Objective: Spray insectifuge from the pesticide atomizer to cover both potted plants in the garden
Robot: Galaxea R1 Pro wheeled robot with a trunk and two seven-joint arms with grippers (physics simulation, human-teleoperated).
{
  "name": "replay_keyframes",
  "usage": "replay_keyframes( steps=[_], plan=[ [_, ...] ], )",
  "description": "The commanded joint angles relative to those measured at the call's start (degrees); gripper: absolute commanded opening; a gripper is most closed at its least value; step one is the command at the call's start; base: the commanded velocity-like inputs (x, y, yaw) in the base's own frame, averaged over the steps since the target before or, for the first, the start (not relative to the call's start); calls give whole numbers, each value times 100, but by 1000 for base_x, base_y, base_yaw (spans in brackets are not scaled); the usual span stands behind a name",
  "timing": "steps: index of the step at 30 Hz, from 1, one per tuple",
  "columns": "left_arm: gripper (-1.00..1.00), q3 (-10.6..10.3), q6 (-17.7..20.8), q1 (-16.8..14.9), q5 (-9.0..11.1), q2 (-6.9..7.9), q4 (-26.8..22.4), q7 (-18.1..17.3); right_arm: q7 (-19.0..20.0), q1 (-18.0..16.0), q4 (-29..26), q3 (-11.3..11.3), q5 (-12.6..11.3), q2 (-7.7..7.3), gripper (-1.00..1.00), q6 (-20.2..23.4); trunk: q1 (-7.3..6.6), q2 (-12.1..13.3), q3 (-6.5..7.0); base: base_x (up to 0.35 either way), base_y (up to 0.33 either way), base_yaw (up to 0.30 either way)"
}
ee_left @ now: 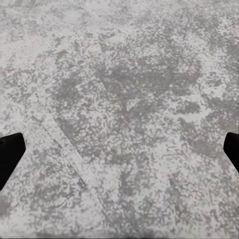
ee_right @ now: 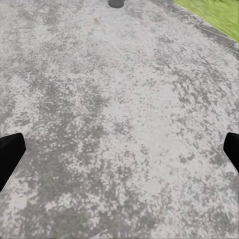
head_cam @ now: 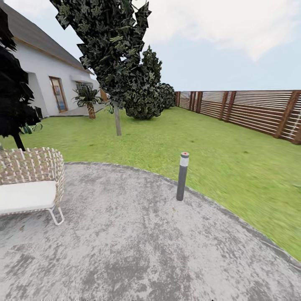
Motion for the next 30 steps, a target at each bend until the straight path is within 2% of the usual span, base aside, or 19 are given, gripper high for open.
replay_keyframes(
  steps=[1, 30],
  plan=[
    [100, 12, -19, -5, 0, -2, 7, -5, -12, -2, 1, 0, 1, 0, 100, -16, 0, -3, -9, 0, 0, 266],
    [100, 12, -19, -5, -17, -10, 7, -6, -12, -2, 1, 0, 8, 0, 100, -16, 0, -3, -107, 0, 0, 267]
  ],
)
